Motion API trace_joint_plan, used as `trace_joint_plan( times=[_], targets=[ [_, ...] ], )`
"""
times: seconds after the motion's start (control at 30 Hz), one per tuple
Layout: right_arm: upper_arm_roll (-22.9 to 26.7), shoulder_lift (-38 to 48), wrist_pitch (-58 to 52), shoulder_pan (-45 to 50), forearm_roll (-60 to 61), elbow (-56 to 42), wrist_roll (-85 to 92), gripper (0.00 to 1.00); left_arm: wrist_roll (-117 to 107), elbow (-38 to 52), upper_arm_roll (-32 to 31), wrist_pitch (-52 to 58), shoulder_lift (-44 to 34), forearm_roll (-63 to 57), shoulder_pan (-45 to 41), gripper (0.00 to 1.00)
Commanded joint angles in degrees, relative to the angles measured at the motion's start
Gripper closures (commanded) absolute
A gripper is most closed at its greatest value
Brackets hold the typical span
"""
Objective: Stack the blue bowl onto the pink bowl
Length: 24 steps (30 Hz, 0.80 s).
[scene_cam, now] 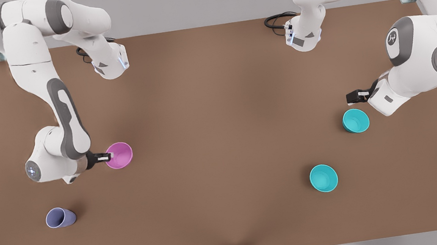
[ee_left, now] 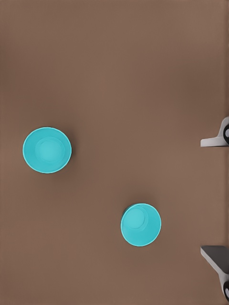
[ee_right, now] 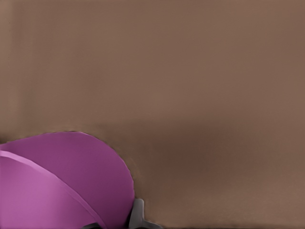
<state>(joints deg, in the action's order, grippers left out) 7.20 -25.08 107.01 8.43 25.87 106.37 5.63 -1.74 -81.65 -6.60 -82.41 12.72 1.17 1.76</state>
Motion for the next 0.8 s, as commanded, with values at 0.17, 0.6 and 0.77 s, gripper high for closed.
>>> trace_joint_plan(
  times=[0.17,0.6,0.77],
  targets=[
    [0.0,-18.33,1.79,19.6,20.97,-27.26,-56.08,0.79,-0.02,0.09,-0.08,-0.03,-0.15,-0.12,0.0,0.0],
    [-0.52,-32.13,19.29,26.02,20.97,-37.46,-59.07,0.35,-0.02,0.18,0.01,-0.03,-0.15,-0.12,0.09,0.0],
    [-0.52,-28.54,19.64,26.28,20.89,-36.67,-58.8,0.0,-0.11,0.27,0.18,-0.73,-0.06,-0.12,0.26,0.0]
  ],
)
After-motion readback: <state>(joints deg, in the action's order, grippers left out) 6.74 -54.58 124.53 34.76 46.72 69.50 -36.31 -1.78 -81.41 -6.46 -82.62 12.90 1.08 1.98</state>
